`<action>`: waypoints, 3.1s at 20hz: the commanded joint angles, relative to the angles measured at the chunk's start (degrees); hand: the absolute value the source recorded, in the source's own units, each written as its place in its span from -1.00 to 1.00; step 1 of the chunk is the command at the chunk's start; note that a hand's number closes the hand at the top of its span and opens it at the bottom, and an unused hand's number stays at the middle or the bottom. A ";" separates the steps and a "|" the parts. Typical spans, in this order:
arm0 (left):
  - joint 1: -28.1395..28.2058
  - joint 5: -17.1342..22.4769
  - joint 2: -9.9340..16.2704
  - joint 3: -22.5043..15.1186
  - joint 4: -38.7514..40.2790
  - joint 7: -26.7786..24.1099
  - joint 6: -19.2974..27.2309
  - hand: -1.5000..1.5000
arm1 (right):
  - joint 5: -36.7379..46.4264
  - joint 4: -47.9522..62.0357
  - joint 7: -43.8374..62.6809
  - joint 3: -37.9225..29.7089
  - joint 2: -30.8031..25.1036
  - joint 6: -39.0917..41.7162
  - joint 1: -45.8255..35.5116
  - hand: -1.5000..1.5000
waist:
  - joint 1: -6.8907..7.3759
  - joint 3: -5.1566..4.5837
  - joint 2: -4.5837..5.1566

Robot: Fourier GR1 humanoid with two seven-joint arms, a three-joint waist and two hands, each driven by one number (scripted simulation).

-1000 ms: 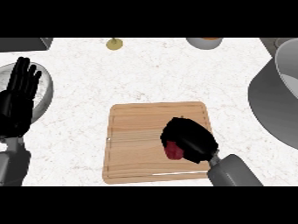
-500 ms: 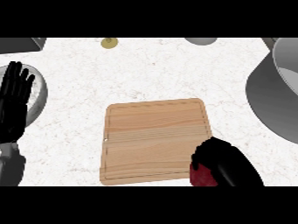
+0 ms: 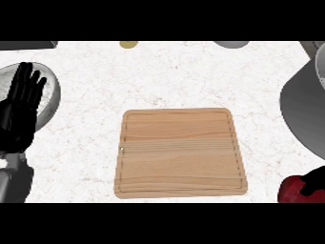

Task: Pick the pear from the cutting board and place it in the pot

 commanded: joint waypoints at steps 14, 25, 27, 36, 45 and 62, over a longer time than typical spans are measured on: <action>-4.00 -2.43 -2.57 -2.47 3.53 -2.47 -0.09 0.00 | -33.22 38.71 -16.64 -42.09 -20.76 12.72 -16.09 1.00 | 3.35 0.08 0.79; -4.36 -2.90 -3.76 -3.03 2.03 0.17 0.28 0.00 | -25.35 76.76 -38.01 -36.46 -26.20 4.77 -32.01 1.00 | 3.84 0.08 0.77; -5.24 -1.40 -1.60 -0.53 3.99 -1.11 -1.66 0.00 | -21.95 84.45 -38.88 -33.25 -26.17 1.26 -38.17 1.00 | 4.56 0.11 0.96; -6.57 -3.00 -3.37 -2.90 2.72 0.54 -0.41 0.00 | -18.64 102.74 -37.16 -29.27 -28.20 10.27 -45.73 -1.00 | 5.69 0.22 1.27; -4.36 -1.45 -2.86 -1.30 3.66 -0.90 -2.04 0.00 | -21.21 107.08 -49.97 -30.52 -27.85 15.00 -48.96 -1.00 | 4.77 0.23 1.00; -6.26 -1.23 -1.06 0.32 3.41 0.38 -2.42 0.00 | -38.34 121.11 -44.65 -46.16 -36.78 33.55 -53.83 -1.00 | 4.64 0.37 1.36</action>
